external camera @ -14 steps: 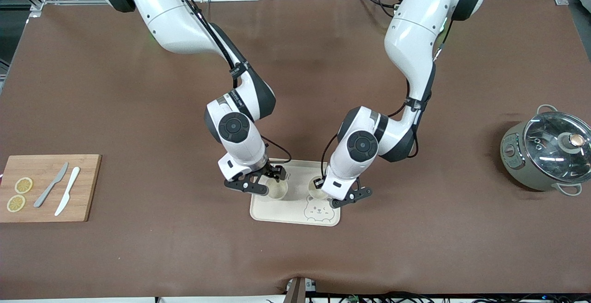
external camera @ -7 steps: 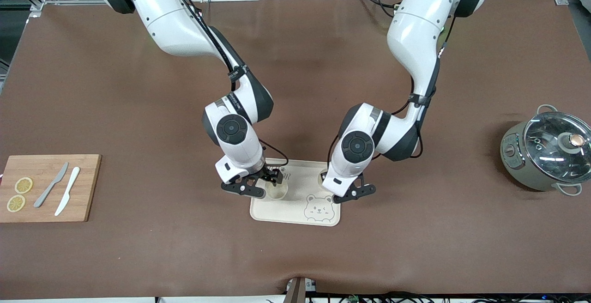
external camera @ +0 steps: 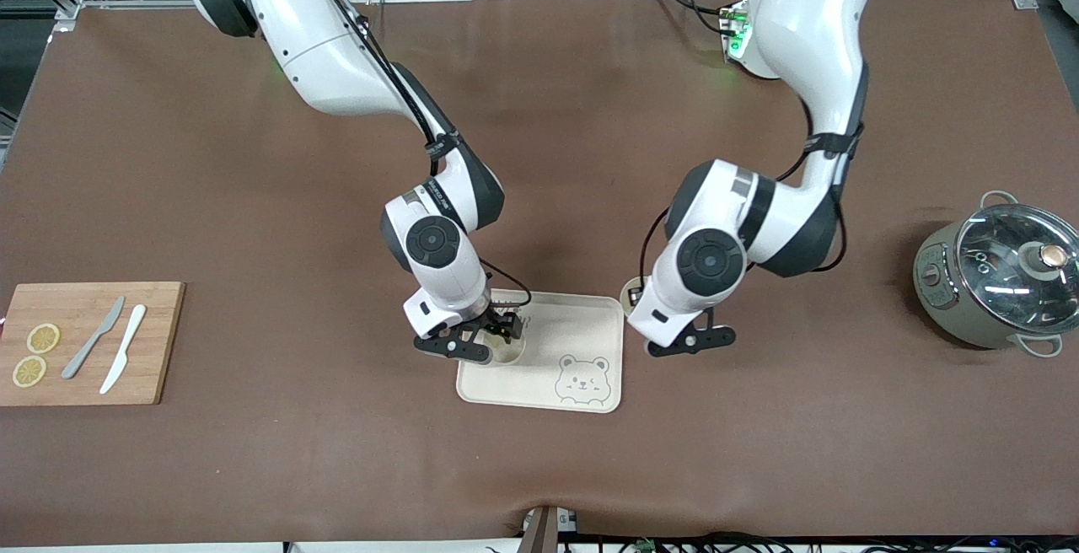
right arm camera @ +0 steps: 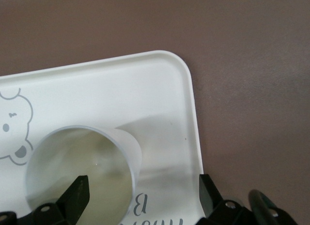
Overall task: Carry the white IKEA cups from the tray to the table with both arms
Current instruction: 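Carry the cup with the left gripper beside the pot and set it down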
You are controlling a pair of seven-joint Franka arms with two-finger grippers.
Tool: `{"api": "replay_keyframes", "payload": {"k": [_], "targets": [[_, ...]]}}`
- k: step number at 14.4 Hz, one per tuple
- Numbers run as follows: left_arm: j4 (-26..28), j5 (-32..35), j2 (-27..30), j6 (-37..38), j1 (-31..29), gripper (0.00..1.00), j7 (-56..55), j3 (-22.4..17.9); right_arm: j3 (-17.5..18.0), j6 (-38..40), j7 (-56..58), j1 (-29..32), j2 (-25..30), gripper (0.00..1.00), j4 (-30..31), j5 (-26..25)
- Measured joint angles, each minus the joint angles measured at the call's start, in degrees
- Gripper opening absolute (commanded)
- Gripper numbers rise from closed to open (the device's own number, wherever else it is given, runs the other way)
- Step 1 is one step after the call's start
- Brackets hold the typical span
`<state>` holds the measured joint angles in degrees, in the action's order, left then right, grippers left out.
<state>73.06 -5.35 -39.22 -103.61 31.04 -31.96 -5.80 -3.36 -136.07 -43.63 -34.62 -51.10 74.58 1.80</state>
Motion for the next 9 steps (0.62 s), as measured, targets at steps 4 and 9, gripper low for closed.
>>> {"api": "replay_keyframes", "payload": {"k": [4, 9], "targets": [[19.6, 0.1, 12.8, -12.7, -1.4, 0.0, 5.6, -0.1, 0.0, -0.3, 0.0, 0.0, -0.4, 1.0, 0.0, 0.0], [42.4, 4.3, 26.8, -24.8, -3.2, 0.0, 10.6, -0.1, 0.0, -0.3, -0.1, 0.0, -0.4, 0.48, -0.1, 0.0]]}}
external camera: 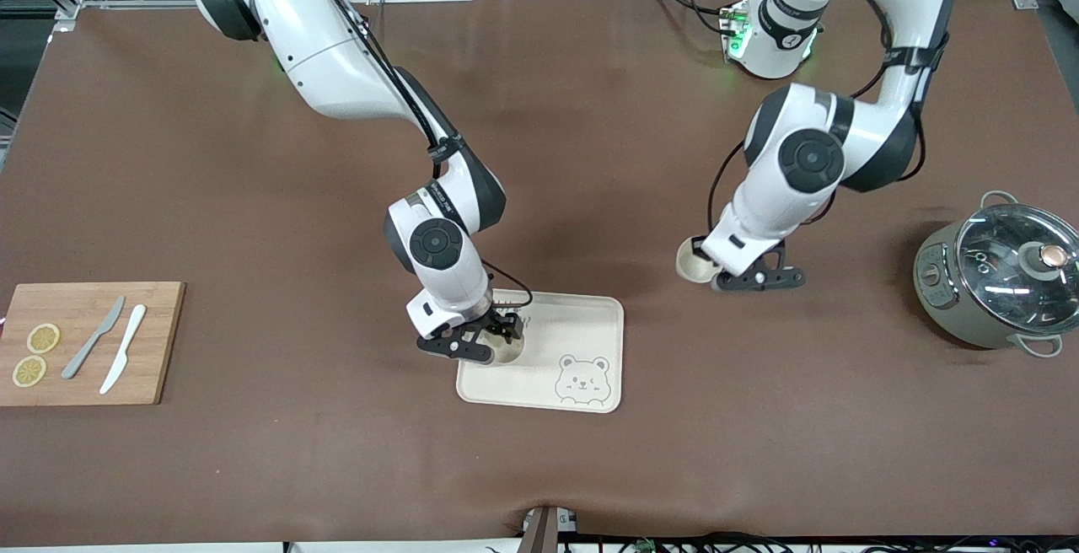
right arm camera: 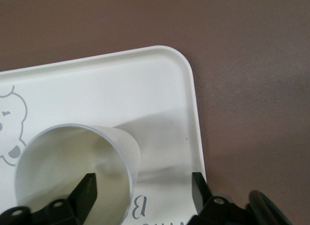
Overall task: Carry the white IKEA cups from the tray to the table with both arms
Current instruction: 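Carry the cup with the left gripper beside the pot and set it down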
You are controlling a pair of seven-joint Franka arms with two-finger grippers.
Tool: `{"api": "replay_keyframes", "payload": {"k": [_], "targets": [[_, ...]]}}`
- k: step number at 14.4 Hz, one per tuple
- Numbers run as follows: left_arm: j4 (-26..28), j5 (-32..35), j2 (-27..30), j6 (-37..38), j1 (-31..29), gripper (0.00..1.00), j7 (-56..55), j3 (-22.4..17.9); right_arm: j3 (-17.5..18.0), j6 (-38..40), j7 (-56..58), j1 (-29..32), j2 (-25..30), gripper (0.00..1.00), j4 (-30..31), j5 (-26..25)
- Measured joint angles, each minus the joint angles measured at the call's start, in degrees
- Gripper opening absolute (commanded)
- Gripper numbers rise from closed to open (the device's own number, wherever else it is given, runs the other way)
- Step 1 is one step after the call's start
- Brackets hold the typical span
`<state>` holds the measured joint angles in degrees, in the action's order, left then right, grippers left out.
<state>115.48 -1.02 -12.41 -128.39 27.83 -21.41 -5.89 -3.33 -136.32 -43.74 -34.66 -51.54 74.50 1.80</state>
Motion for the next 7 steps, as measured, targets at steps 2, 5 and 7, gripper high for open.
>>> {"api": "replay_keyframes", "payload": {"k": [2, 5, 7], "targets": [[7.4, 1.7, 3.7, -7.0, -0.5, 0.0, 0.6, 0.0, 0.0, 0.0, -0.2, 0.0, 0.0, 0.42, 0.0, 0.0], [17.3, 4.0, 7.1, -16.5, -3.2, 0.0, 4.0, 0.0, 0.0, 0.0, -0.3, 0.0, 0.0, 0.27, 0.0, 0.0], [21.8, 4.1, 8.5, -20.6, -6.6, 0.0, 9.1, 0.0, 0.0, 0.0, -0.4, 0.0, 0.0, 0.18, 0.0, 0.0]]}}
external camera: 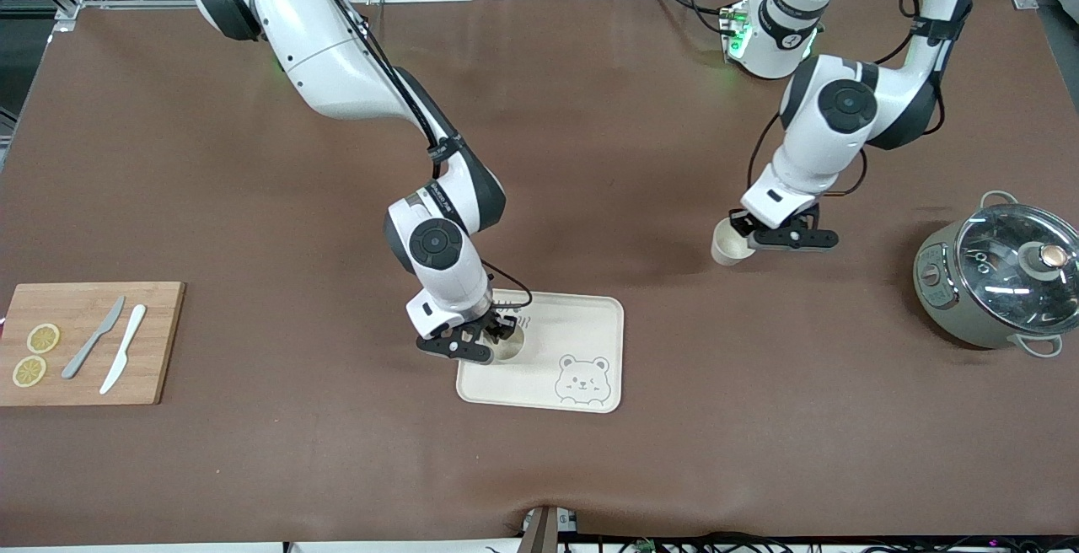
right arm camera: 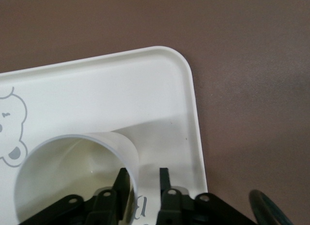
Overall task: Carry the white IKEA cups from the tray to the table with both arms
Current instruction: 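Carry the cup with the left gripper beside the pot and set it down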
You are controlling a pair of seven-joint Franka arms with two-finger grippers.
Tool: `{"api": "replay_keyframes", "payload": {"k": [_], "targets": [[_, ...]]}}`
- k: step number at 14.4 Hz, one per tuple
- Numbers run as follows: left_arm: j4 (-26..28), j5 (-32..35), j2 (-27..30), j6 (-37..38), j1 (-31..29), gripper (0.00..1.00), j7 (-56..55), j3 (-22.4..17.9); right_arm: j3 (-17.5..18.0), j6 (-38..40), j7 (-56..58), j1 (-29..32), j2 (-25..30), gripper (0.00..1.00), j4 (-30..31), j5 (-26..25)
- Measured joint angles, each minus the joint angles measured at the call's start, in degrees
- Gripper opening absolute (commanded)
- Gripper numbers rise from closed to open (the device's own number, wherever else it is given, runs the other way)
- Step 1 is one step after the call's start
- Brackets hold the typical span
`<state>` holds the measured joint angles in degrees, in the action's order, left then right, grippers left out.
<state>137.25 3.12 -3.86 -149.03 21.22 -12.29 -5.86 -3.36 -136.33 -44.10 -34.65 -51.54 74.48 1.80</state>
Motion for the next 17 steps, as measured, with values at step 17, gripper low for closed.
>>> {"api": "replay_keyframes", "payload": {"k": [17], "targets": [[3.6, 0.1, -5.9, -13.0, -6.3, 0.0, 7.0, 0.2, -0.1, 2.6, -0.3, 0.0, 0.3, 0.0, -1.4, 0.0]]}}
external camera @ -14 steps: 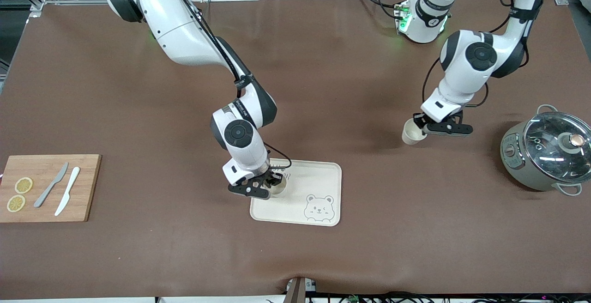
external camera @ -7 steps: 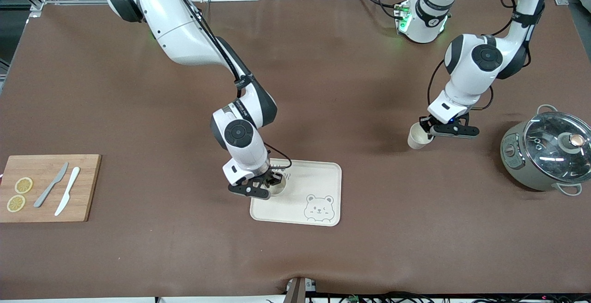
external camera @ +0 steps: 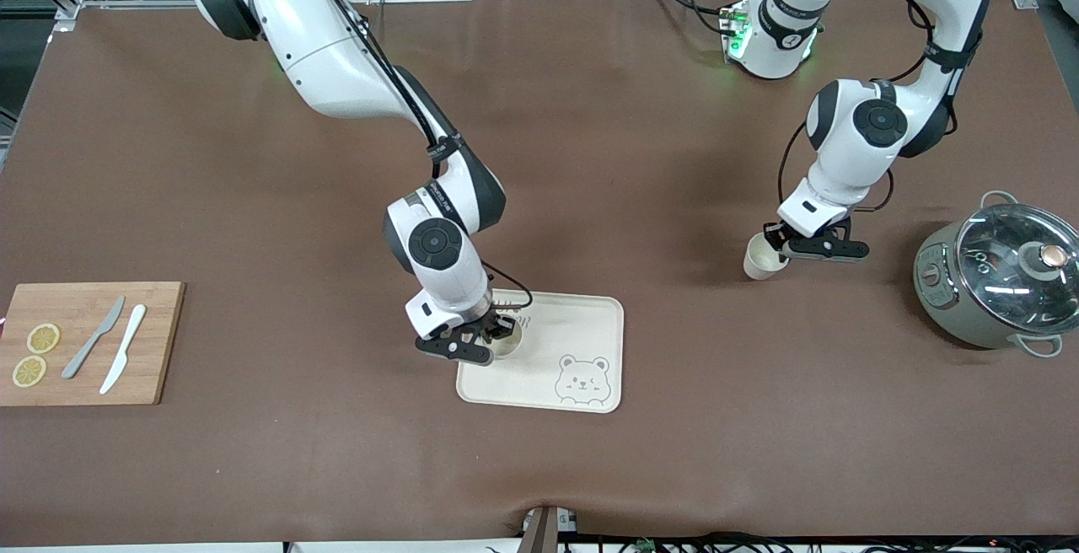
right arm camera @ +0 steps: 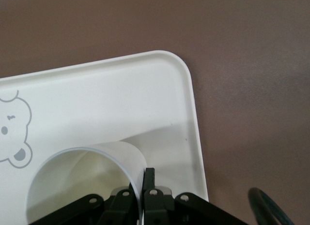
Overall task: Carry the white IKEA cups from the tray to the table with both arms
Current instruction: 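Lift the cup with the right gripper toward the cutting board while the left gripper opens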
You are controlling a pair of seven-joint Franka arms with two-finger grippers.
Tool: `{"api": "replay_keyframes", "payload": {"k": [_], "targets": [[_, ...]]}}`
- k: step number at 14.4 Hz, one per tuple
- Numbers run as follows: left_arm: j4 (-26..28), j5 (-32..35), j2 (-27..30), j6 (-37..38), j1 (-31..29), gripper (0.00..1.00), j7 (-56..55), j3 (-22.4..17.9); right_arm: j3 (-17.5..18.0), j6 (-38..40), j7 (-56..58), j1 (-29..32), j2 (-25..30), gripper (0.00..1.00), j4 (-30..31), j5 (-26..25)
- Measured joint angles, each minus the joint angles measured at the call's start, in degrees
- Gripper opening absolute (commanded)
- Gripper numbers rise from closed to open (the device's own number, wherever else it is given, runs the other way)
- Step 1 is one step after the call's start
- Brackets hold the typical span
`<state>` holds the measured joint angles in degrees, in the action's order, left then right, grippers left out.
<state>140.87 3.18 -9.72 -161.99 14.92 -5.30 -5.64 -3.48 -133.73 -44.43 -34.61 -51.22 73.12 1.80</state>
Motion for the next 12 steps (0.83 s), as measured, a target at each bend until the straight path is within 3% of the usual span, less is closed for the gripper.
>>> {"api": "replay_keyframes", "payload": {"k": [5, 12], "targets": [[-0.1, 0.0, -0.1, 0.0, 0.0, 0.0, 0.0, 0.0, -0.5, 8.4, 0.0, 1.4, 3.0, 0.0, -1.5, 0.0], [-0.1, 0.0, -1.4, -0.2, 0.0, 0.0, 0.0, 0.1, -0.6, 22.6, 7.8, 6.8, 14.7, 0.0, -0.8, 0.0]]}}
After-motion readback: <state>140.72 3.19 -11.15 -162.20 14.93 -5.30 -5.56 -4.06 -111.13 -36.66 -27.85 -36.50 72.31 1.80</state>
